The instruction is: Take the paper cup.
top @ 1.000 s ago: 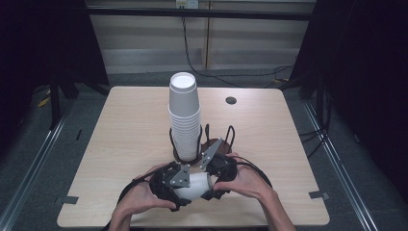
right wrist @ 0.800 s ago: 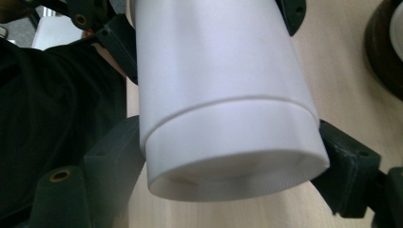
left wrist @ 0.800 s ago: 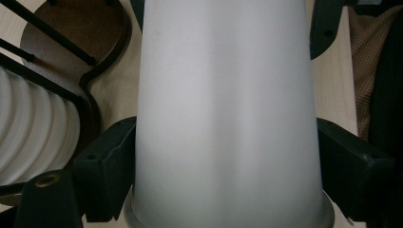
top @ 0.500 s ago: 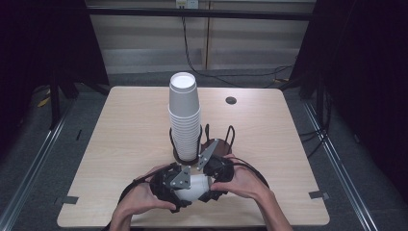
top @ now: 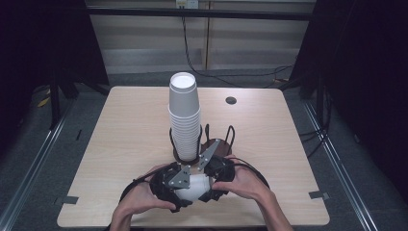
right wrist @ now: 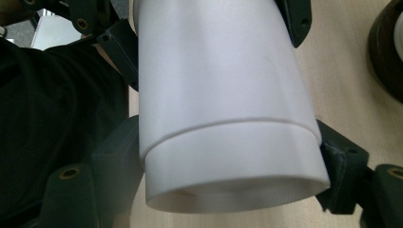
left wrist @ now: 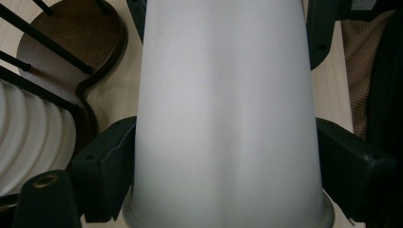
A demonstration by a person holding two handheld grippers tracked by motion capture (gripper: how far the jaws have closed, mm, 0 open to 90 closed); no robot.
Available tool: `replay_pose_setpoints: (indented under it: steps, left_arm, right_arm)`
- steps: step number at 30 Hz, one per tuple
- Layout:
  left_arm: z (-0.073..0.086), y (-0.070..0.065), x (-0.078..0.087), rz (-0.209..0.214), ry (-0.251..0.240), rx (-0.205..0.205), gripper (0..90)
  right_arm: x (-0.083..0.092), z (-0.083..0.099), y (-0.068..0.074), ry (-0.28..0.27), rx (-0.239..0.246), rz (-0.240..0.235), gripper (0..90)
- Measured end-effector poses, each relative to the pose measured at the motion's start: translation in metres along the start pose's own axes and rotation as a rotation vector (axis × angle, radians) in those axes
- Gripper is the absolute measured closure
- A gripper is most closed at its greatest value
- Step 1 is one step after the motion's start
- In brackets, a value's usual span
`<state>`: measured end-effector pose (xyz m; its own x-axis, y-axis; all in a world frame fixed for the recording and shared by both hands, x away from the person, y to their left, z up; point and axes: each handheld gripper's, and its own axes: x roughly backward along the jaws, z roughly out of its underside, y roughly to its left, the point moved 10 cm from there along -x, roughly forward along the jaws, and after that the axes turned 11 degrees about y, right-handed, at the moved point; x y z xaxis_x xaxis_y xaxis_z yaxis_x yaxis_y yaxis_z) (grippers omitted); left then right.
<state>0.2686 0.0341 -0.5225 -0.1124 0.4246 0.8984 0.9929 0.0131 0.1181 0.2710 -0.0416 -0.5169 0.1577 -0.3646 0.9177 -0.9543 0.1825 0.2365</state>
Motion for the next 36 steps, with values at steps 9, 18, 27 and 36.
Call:
replay_pose_setpoints:
  steps: [9,18,27,36]
  left_arm:
    - [-0.002,0.0,0.0,0.001,-0.033,0.002,13.1]
    - [-0.008,0.003,0.017,0.007,-0.168,0.013,14.5]
    - [-0.008,0.009,0.022,-0.004,-0.215,0.071,14.9]
    - [-0.005,0.014,0.029,0.0,-0.261,0.116,16.1]
  right_arm:
    - [0.0,0.002,-0.001,0.003,-0.002,-0.008,23.6]
    - [0.006,0.001,0.0,-0.007,0.005,0.004,23.6]
    - [0.01,0.003,-0.001,-0.021,-0.016,0.002,23.5]
    - [0.011,0.013,-0.008,-0.028,-0.039,0.008,23.4]
